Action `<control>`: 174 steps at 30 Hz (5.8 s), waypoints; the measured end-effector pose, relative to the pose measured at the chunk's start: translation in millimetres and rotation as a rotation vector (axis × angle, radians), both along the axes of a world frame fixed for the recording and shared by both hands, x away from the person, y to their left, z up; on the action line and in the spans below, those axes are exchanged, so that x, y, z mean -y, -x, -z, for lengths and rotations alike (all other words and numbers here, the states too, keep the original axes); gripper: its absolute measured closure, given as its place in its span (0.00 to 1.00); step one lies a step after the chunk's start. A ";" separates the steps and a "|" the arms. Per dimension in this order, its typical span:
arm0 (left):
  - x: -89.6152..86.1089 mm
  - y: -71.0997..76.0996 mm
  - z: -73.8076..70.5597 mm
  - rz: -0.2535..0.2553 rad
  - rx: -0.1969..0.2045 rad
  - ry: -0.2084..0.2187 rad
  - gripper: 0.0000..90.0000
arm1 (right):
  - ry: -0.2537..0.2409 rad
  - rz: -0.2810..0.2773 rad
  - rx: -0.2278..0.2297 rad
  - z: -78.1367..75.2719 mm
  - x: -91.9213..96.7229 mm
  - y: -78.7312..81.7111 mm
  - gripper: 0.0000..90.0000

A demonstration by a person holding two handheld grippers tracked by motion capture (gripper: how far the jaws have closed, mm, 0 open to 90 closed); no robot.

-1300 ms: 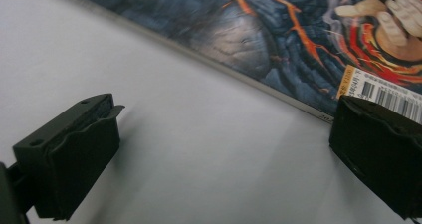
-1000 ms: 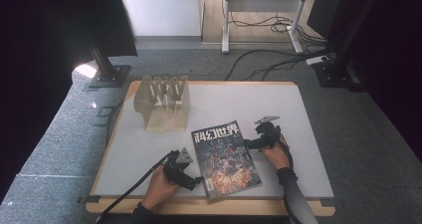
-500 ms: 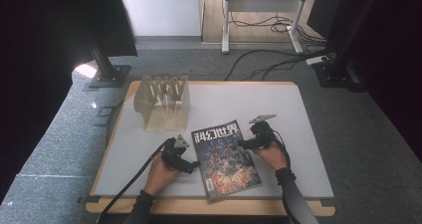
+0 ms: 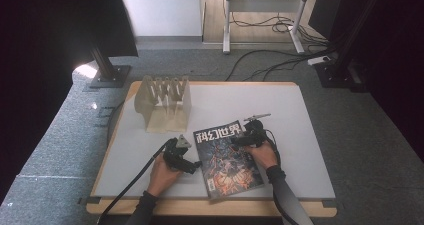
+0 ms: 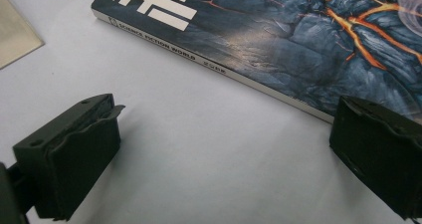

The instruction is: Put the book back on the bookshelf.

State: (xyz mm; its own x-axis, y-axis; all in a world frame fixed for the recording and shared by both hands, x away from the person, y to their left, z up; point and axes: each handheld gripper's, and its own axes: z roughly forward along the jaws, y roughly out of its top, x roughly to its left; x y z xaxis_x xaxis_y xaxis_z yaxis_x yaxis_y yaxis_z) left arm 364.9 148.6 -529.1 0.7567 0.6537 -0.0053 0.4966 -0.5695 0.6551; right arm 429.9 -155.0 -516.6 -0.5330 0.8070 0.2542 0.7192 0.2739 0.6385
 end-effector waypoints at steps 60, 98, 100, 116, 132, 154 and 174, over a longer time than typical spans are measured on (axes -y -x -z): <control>13.5 -28.7 -20.2 0.169 -0.200 0.246 0.16 | 0.010 -0.321 0.318 -113.8 -22.7 58.3 0.93; 2.2 -4.4 -132.7 0.179 0.088 0.261 0.83 | -0.020 -0.244 0.434 -146.3 6.3 58.9 0.92; 2.5 0.5 -140.6 0.181 0.141 0.248 0.85 | -0.029 -0.241 0.454 -151.2 7.5 61.0 0.92; 8.0 15.4 -153.8 0.219 0.236 0.154 0.86 | -0.048 -0.252 0.477 -146.2 17.5 66.9 0.91; 34.1 -4.4 -159.0 0.191 0.231 0.178 0.91 | -0.056 -0.242 0.477 -143.4 27.1 67.1 0.81; 7.1 2.5 -178.4 0.145 0.214 0.188 0.92 | 0.044 -0.103 0.376 -79.9 54.5 65.8 0.30; -49.7 16.5 -198.9 0.037 0.217 0.222 0.92 | 0.095 -0.025 0.255 -15.5 60.2 71.7 0.04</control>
State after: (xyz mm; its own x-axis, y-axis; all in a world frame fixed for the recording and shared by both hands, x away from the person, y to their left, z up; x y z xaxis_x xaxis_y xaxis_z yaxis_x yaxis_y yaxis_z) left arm 348.4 198.3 -330.1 0.7791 0.6266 0.0199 0.3127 -0.4159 0.8540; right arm 358.2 -215.2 -501.2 -0.5904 0.8064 0.0331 0.5309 0.3572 0.7685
